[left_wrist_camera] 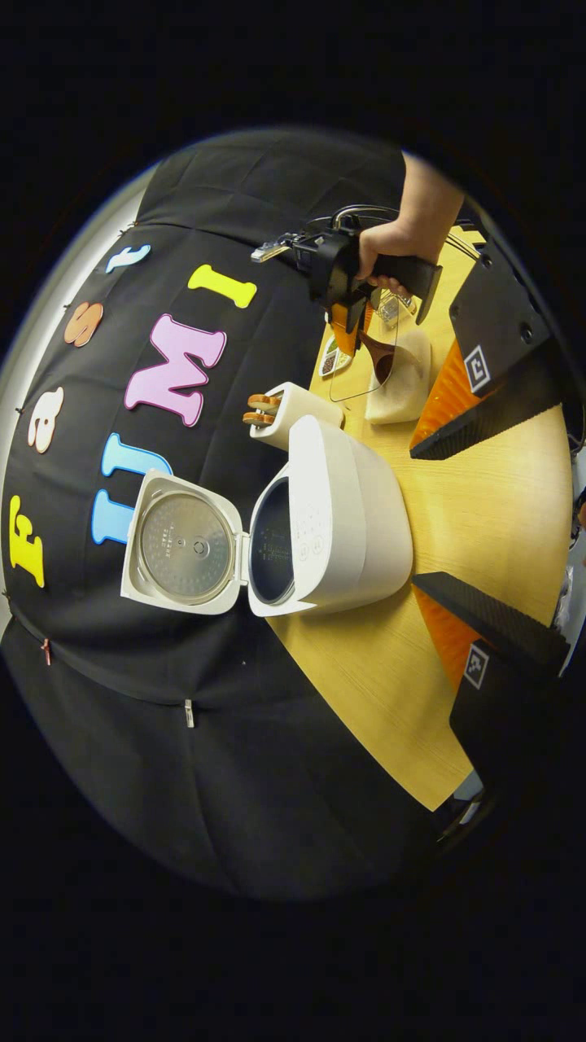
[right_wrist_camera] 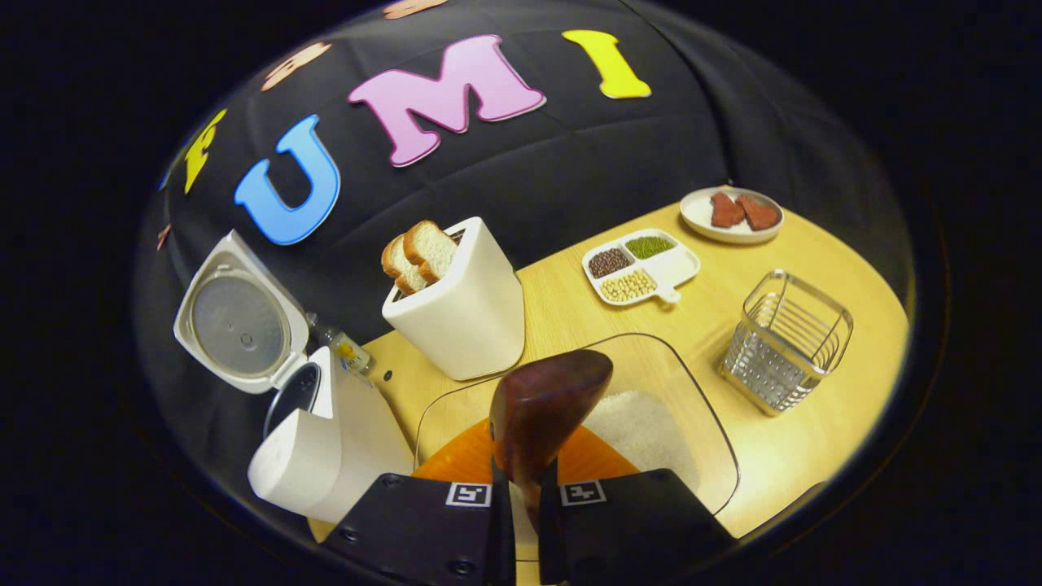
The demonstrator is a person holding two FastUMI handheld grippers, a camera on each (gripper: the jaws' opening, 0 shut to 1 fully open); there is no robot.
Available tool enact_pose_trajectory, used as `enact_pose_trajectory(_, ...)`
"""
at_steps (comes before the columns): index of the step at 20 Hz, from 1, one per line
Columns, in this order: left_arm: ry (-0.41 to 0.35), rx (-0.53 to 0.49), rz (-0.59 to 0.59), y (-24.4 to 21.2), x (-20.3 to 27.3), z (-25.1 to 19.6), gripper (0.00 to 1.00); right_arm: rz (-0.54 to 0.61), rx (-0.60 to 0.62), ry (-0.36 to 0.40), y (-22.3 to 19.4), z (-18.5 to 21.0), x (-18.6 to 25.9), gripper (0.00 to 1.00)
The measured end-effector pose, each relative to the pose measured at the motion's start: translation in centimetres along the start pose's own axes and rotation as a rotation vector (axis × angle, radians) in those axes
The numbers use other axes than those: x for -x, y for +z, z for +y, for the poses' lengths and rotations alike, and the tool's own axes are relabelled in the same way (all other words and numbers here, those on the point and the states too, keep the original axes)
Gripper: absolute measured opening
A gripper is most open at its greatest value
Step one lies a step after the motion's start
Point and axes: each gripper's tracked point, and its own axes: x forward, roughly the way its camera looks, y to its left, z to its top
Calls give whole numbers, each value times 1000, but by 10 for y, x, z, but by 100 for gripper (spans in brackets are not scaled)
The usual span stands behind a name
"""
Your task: Close the left gripper, press the button to open the rice cooker; take a wooden spoon from the chopstick holder with the right hand, scoop a spoonful of rice and pour it into the rice cooker, then put the wooden spoon back into the chopstick holder.
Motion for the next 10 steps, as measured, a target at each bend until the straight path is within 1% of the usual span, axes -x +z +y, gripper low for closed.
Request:
enact_pose_trajectory(2,-1,4,2,-1,0,-1,96,32,-106,16,-2,1,2,16)
enact_pose_trajectory(4,-1,8,4,-2,-1,-2,96,47,-184,31,0,1,6,16)
enact_pose_trajectory(6,1,2,-6,3,1,-2,96,51,-226,36,6,-2,11,16)
enact_pose_trajectory(10,-3,-20,-21,6,2,-4,96,7,-289,7,28,-22,23,16)
